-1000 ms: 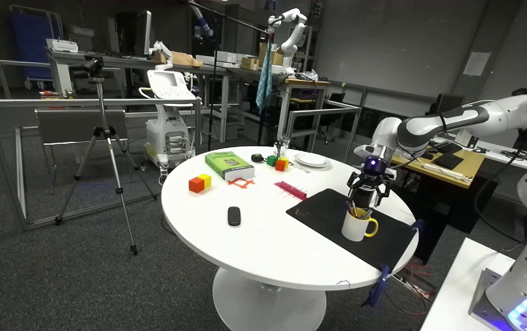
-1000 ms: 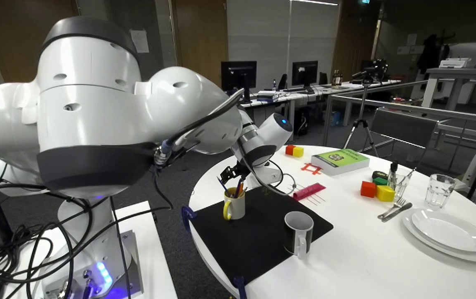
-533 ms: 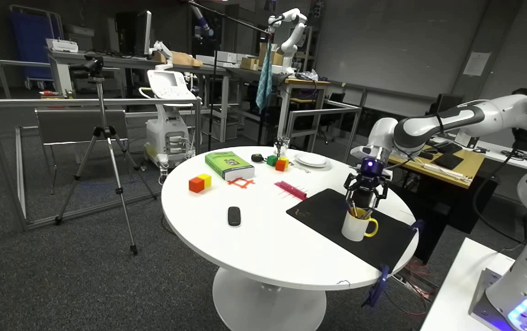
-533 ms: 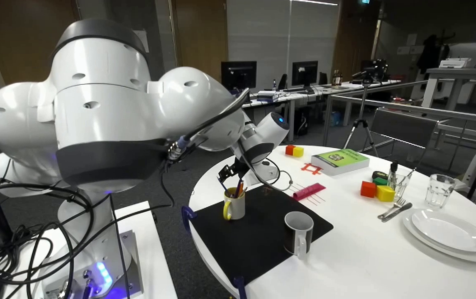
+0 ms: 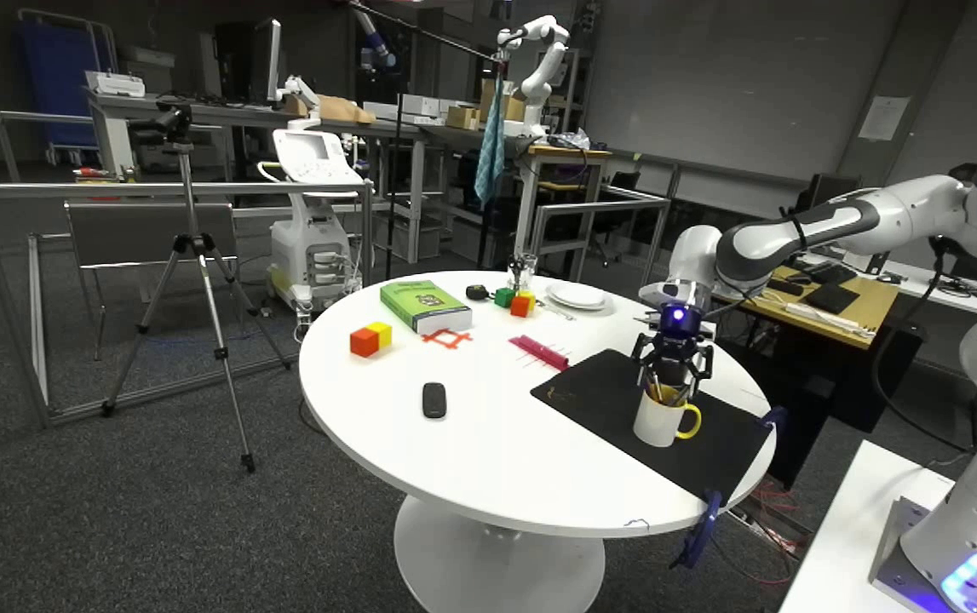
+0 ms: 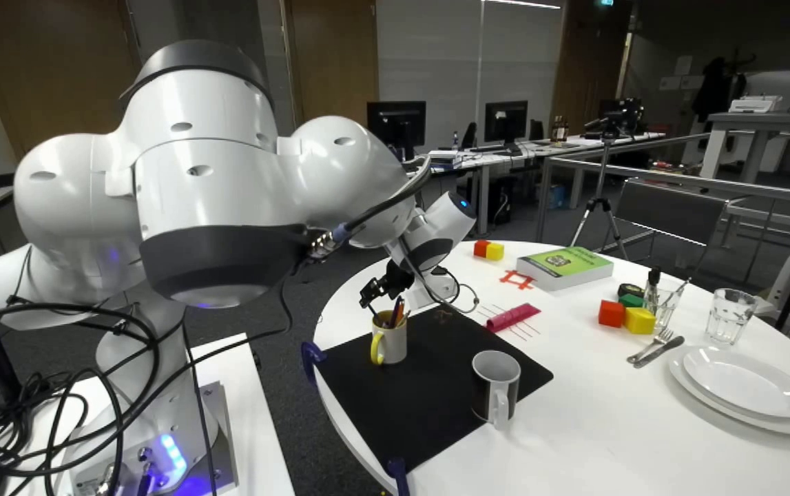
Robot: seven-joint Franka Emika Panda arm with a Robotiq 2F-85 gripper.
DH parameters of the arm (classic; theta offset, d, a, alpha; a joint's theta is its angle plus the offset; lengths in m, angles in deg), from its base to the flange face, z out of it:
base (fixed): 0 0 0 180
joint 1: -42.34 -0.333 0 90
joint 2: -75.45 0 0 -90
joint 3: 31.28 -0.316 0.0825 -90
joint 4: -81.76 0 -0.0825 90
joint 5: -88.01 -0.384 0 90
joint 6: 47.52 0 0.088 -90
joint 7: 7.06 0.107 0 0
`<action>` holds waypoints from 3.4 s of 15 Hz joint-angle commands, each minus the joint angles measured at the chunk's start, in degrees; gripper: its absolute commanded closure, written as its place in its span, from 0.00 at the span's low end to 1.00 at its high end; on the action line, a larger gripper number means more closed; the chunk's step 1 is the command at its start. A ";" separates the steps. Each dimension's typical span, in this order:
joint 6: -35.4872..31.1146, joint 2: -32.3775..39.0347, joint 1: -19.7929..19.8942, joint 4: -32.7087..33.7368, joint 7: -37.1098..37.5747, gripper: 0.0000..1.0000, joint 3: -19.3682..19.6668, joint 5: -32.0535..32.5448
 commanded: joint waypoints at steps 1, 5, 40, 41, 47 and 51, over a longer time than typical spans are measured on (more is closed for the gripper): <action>3.16 -0.03 -2.87 2.83 -2.16 0.04 1.13 0.72; 4.16 -0.01 -4.50 3.66 -2.39 0.32 1.80 1.02; 9.35 -6.78 20.84 3.48 -7.34 0.98 -17.38 -19.41; 8.42 -7.19 22.24 3.30 -7.28 0.98 -17.89 -20.42; -5.34 -8.28 28.98 0.04 -4.36 0.98 -19.21 -25.16; -21.23 -7.23 31.63 -4.51 -2.67 0.98 -19.20 -24.86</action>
